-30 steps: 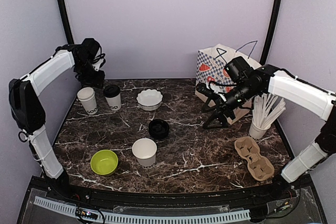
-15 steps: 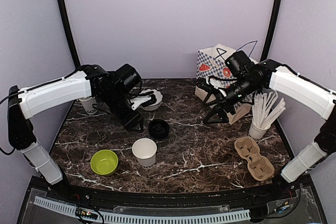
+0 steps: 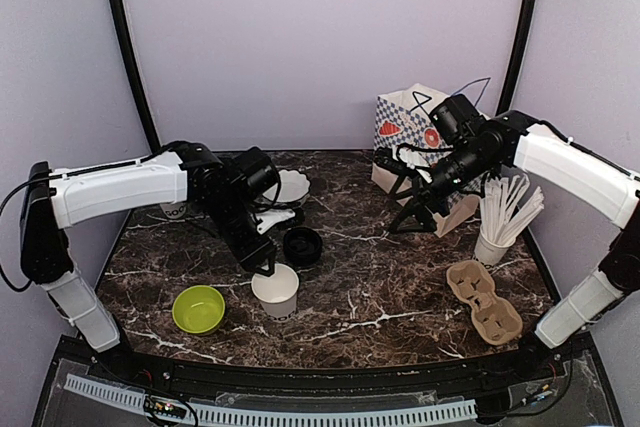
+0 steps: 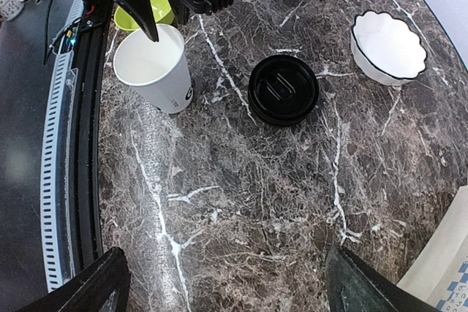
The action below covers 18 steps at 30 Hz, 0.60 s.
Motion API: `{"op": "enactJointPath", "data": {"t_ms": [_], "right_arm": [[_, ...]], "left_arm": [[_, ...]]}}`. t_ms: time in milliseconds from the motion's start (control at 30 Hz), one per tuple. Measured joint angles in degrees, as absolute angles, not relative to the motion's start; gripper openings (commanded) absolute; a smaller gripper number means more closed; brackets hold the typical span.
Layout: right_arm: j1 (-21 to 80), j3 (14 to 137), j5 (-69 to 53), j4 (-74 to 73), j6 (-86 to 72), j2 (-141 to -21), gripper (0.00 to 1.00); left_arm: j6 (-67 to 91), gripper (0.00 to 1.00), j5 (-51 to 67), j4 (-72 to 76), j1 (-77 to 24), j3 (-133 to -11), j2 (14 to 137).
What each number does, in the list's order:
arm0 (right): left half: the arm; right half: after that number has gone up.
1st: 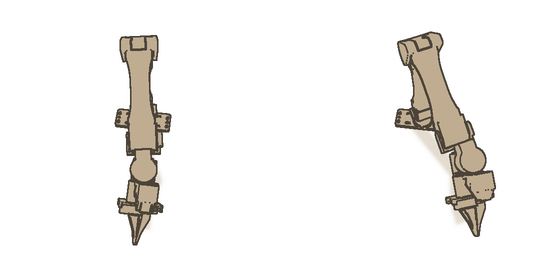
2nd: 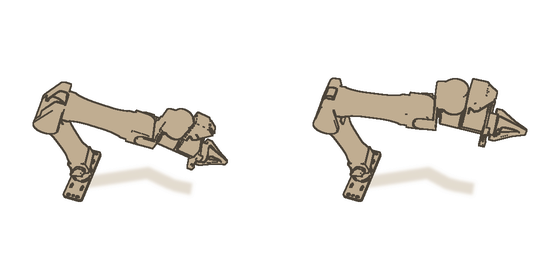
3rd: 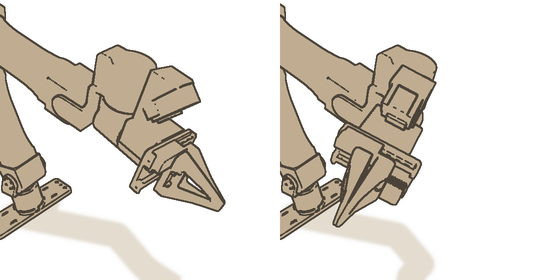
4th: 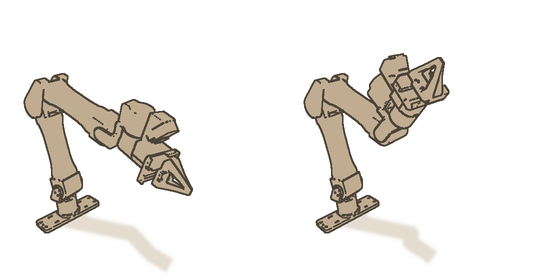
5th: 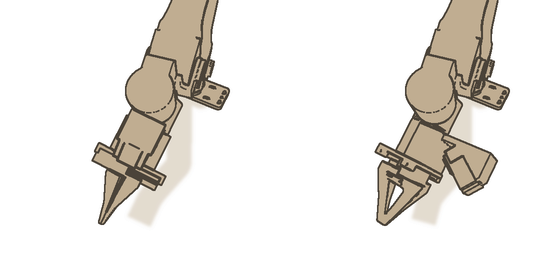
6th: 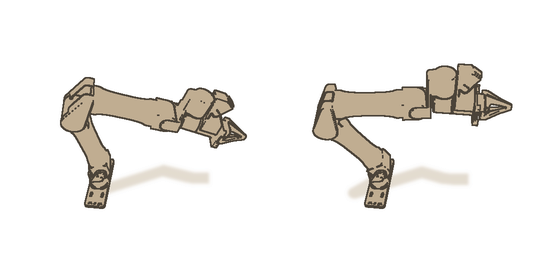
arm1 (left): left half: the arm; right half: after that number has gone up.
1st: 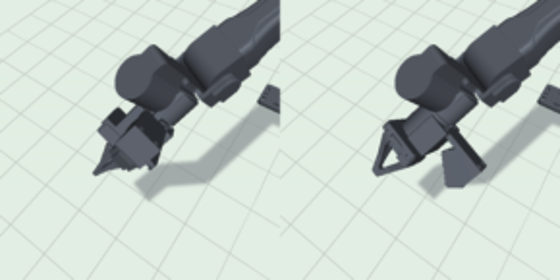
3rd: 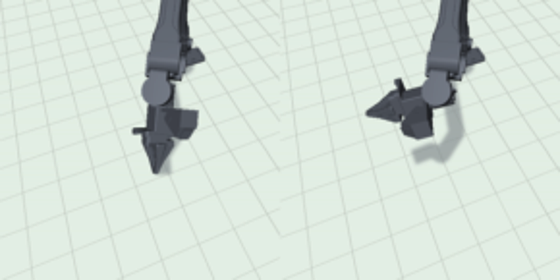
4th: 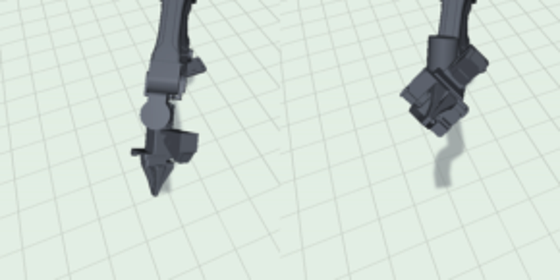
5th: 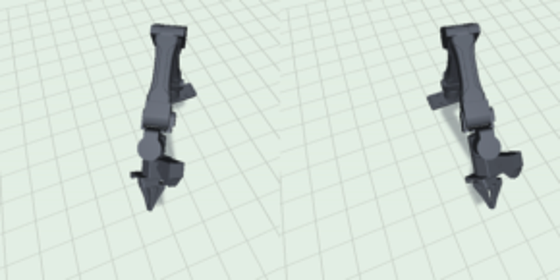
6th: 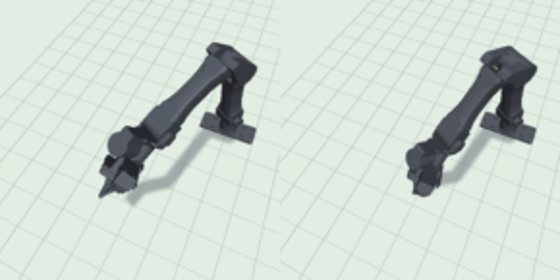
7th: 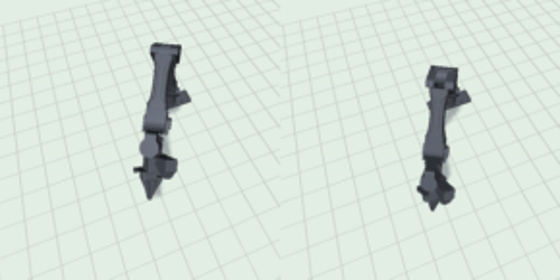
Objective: Pack the takeout coffee
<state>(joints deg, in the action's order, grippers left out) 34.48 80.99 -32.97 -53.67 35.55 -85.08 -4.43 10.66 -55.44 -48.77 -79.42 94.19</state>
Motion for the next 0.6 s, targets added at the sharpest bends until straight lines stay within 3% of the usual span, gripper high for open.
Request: {"op": "enactJointPath", "data": {"t_ms": [67, 267, 600], "right_arm": [[34.48, 80.99, -32.32, -53.65, 35.55, -85.08, 0.93], [34.28, 80.99, -30.98, -53.63, 35.55, -85.06, 0.93], [33.58, 80.64, -29.98, -53.39, 35.55, -84.03, 0.93]], "left_arm": [[-4.67, 0.32, 10.68, -55.09, -48.77, -78.76, 94.8], [-5.43, 0.03, 10.48, -53.47, -48.93, -77.89, 96.66], [-5.5, 0.0, 11.62, -52.4, -52.21, -82.74, 99.61]]}}
